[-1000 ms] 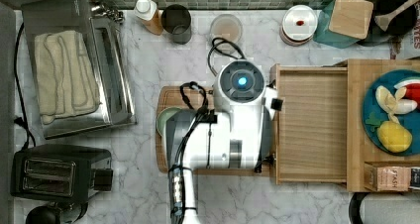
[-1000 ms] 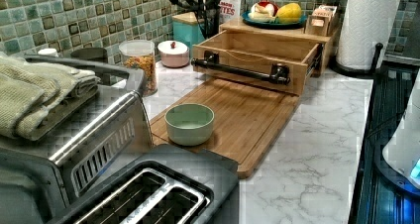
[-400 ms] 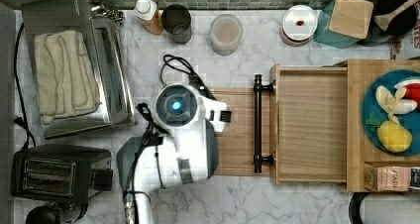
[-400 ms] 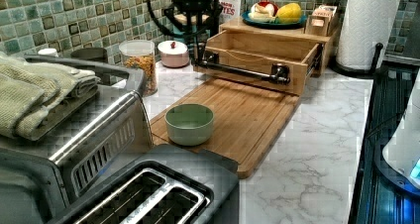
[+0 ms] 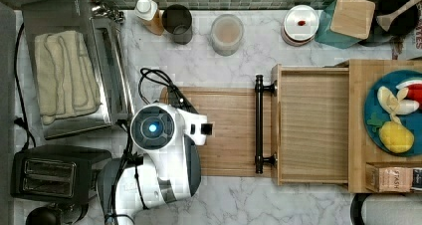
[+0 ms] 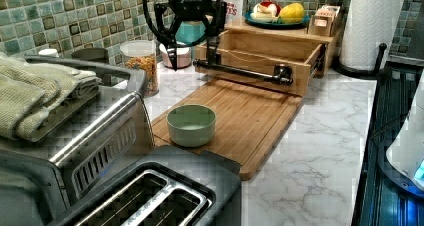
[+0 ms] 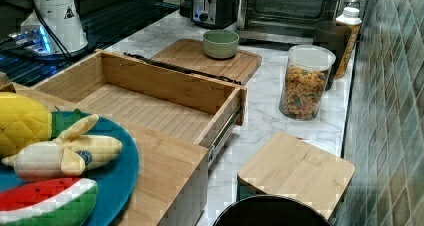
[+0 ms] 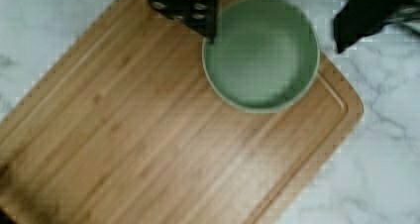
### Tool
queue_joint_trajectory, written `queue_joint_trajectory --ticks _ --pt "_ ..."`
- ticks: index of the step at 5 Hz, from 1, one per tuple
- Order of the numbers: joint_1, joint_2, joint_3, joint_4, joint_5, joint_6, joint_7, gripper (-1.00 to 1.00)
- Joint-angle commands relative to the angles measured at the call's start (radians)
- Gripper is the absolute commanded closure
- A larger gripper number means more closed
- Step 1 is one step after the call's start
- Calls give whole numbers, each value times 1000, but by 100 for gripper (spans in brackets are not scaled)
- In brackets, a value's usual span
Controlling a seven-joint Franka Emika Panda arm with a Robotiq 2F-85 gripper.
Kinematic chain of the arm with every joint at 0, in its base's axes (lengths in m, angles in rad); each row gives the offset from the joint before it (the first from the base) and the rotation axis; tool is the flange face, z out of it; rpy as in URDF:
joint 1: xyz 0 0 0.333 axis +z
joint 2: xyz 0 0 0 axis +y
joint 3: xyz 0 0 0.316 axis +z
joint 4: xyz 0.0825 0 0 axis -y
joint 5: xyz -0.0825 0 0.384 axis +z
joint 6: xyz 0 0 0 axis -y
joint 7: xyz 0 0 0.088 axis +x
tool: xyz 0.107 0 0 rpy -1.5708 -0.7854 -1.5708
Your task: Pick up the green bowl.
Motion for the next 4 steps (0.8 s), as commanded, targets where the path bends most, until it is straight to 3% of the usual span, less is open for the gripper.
queue_joint_trajectory --ticks 1,4 --pt "-16 28 -20 -66 65 45 40 -100" --pt "-20 19 -29 -179 94 120 58 -100"
